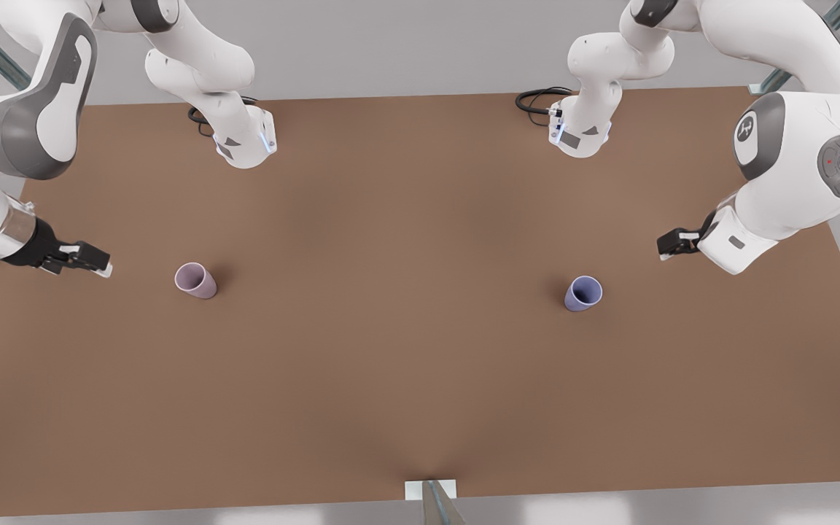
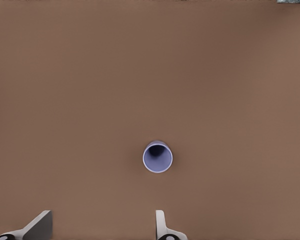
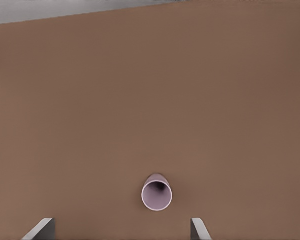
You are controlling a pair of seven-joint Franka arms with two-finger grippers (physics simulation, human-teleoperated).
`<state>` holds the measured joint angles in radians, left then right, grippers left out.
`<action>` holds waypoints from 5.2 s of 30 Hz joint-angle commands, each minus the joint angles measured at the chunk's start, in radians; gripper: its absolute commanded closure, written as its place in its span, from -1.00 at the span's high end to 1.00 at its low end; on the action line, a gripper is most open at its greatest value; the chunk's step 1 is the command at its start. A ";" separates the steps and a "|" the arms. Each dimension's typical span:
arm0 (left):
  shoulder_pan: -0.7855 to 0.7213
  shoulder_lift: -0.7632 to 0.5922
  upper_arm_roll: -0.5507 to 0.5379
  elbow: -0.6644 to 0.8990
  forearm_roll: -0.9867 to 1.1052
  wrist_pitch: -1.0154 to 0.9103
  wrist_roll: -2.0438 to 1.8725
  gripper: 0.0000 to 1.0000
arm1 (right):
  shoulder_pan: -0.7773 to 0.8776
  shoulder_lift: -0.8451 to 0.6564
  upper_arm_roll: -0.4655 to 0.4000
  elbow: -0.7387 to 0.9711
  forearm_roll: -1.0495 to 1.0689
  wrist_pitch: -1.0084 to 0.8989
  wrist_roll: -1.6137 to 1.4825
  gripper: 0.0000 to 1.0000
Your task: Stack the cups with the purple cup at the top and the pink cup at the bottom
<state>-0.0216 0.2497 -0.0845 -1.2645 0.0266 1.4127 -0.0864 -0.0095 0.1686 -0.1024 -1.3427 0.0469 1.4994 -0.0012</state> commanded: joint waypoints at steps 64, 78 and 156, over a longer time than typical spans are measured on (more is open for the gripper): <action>-0.008 0.066 -0.004 -0.084 -0.017 0.084 0.019 1.00 | 0.227 -0.024 0.067 -0.759 0.002 0.616 0.142 -0.57; -0.023 0.000 -0.018 -0.668 -0.017 0.749 0.051 1.00 | 0.735 0.715 0.316 0.180 -0.078 0.565 1.336 -0.57; -0.189 0.347 -0.291 -0.204 -0.074 0.539 -0.786 -0.57 | -0.101 0.045 0.201 0.040 -0.047 0.073 -0.033 1.00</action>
<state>-0.2101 0.5960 -0.3765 -1.4685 -0.0469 1.9461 -0.6453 -0.1113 0.2149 0.0980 -1.3029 -0.0016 1.5730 0.1379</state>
